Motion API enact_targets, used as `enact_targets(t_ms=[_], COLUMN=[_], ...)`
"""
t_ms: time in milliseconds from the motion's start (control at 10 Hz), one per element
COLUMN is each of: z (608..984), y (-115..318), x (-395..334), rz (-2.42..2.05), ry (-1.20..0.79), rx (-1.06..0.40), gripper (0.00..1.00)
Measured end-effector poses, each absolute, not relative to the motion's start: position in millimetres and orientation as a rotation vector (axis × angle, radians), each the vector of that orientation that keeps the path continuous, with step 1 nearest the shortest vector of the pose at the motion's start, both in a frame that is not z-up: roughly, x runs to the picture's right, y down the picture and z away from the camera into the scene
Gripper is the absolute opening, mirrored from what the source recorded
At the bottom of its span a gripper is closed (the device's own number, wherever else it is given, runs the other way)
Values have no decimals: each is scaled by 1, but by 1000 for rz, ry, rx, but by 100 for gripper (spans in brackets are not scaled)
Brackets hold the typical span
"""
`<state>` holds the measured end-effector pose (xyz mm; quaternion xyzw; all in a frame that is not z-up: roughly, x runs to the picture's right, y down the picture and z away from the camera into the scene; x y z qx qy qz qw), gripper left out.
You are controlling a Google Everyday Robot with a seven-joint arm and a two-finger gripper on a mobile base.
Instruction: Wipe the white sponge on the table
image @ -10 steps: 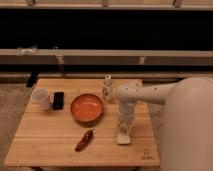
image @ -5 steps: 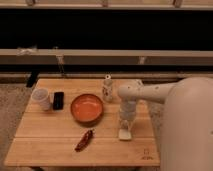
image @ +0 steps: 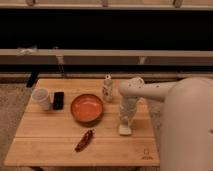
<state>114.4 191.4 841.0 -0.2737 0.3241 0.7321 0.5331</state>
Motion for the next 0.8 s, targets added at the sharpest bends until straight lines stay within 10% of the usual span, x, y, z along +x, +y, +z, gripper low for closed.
enact_targets(t_ms=[800], z=[857], y=[175], x=[100], rz=[1706], ry=[715], rx=[-665], gripper=[0])
